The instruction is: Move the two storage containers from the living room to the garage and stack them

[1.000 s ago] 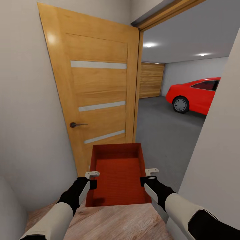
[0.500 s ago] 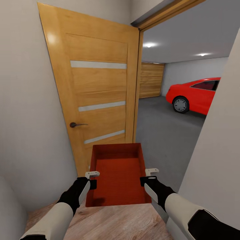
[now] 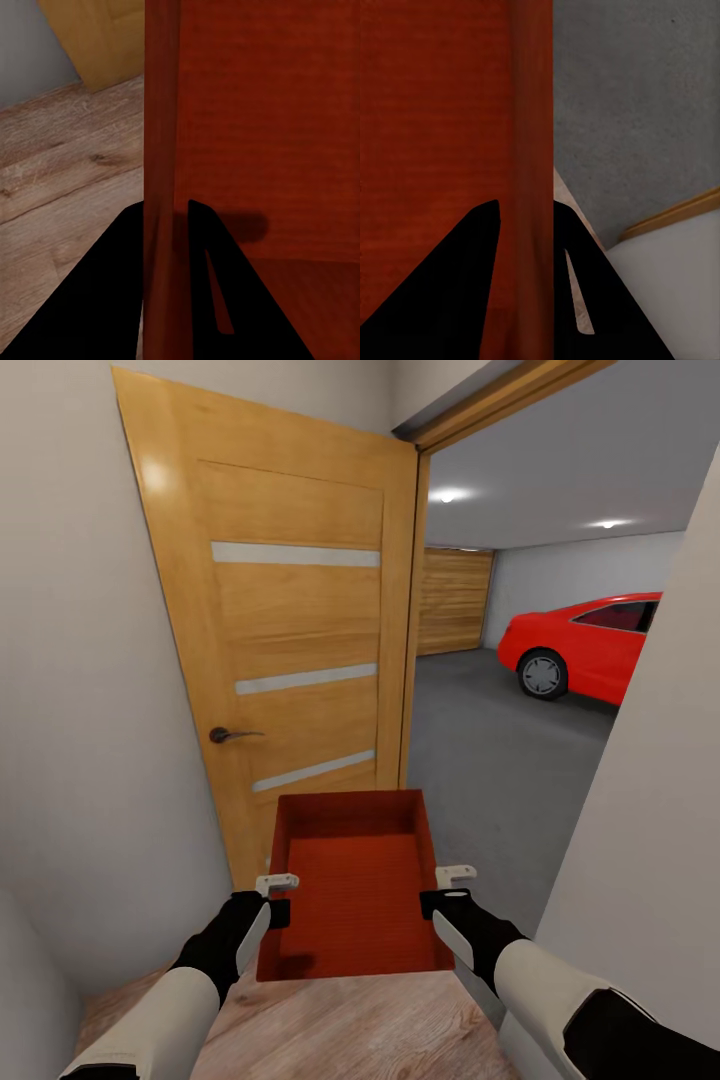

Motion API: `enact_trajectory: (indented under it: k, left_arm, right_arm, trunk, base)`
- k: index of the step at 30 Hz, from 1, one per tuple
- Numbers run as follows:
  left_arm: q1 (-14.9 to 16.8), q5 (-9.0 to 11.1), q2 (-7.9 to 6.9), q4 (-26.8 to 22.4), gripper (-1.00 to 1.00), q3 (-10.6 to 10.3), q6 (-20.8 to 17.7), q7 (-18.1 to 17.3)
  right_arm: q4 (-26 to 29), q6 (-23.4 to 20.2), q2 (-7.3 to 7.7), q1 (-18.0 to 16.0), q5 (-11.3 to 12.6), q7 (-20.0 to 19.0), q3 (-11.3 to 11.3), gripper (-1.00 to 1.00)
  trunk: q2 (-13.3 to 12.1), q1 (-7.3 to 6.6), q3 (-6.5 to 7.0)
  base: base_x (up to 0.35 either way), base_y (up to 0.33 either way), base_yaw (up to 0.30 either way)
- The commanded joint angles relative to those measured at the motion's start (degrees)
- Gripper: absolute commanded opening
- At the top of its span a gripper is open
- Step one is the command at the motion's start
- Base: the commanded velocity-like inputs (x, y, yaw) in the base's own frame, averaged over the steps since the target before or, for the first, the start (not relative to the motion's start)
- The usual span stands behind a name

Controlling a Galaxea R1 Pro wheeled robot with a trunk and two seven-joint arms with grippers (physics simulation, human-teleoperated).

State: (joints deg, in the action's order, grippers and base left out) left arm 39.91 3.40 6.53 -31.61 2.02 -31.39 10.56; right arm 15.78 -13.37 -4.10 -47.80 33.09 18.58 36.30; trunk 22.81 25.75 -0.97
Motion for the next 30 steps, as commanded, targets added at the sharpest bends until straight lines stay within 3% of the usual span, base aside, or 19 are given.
enact_trajectory:
  k: [1, 16, 30]
  left_arm:
    - [0.0, -0.4, -0.02, 0.1, -1.00, 0.2, -0.5, 0.5]
    - [0.0, -0.5, -0.03, 0.1, -1.00, 0.3, -0.5, 0.6]
    - [0.0, -0.5, 0.03, 0.0, -1.00, 0.3, -0.5, 0.5]
  right_arm:
    - [0.2, -0.4, 0.49, -0.1, -1.8, 1.8, -0.9, -1.00]
    - [0.2, -0.4, 0.39, -0.1, -1.8, 1.9, -0.9, -1.00]
    - [0.2, -0.4, 0.23, -0.1, -1.8, 1.9, -1.0, -1.00]
  trunk:
    - [0.1, 0.04, -0.10]
    - [0.1, 0.04, -0.10]
    - [0.1, 0.04, -0.10]
  base:
    - [0.087, 0.018, 0.000]
    - [0.273, 0.141, -0.005]
    - [0.006, 0.006, -0.228]
